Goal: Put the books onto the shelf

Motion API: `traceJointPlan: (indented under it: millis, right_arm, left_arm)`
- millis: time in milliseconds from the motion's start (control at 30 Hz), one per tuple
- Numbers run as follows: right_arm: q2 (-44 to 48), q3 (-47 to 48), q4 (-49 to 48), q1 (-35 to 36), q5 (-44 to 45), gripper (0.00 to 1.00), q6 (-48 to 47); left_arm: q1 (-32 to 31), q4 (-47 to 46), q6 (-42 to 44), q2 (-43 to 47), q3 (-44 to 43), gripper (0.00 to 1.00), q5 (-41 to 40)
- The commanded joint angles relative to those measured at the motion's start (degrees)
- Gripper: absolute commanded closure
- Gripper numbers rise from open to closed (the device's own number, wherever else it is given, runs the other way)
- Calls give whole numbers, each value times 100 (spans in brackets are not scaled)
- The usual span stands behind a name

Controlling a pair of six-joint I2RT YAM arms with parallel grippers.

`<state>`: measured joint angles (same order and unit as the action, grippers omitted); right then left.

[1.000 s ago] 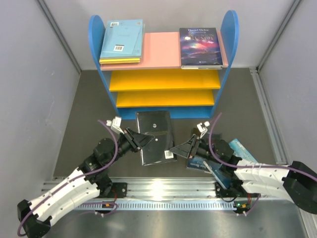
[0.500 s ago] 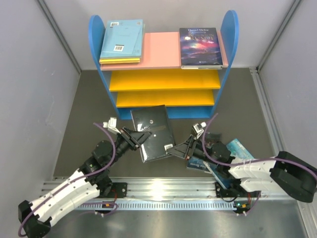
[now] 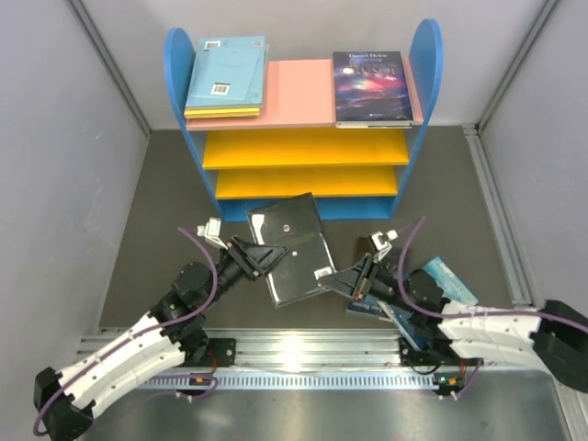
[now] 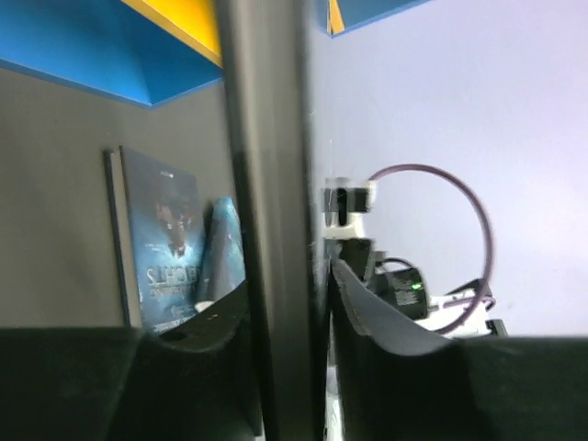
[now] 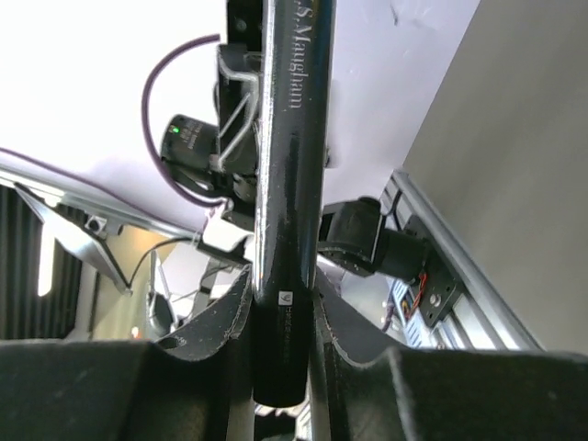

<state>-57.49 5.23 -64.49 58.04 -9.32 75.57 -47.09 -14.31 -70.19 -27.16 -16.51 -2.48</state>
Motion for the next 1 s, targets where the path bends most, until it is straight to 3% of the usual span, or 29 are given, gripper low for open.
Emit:
traceJointPlan:
  millis: [0, 67, 167, 267, 467, 600, 733, 967]
  right_arm:
    - [1334, 153, 441, 41, 518, 100, -585]
    - [2272, 433, 1939, 41, 633, 100, -858]
    - [3310, 864, 3131, 41, 853, 100, -1263]
    - [4085, 1435, 4948, 41, 1116, 100, -1641]
    - [4738, 2595, 6737, 41, 1626, 100, -2169]
    - [4529, 3307, 7037, 41, 1618, 100, -2415]
    - [3949, 4298, 7161, 41, 1521, 100, -2564]
    - [1992, 6794, 8230, 41, 1881, 100, -3485]
  left_arm:
    - [104, 85, 655, -70, -185, 44, -219]
    - [112, 313, 735, -123, -264, 30, -130]
    - [112, 568, 840, -88, -308, 15, -33]
    - [104, 1023, 998, 113, -361, 6, -103]
    - [104, 2027, 1236, 1053, -292, 1, -735]
    - [104, 2283, 1228, 1485, 59, 1, -991]
    - [104, 1845, 999, 1442, 753, 1, -842]
    - [104, -719, 779, 301, 2230, 2, -517]
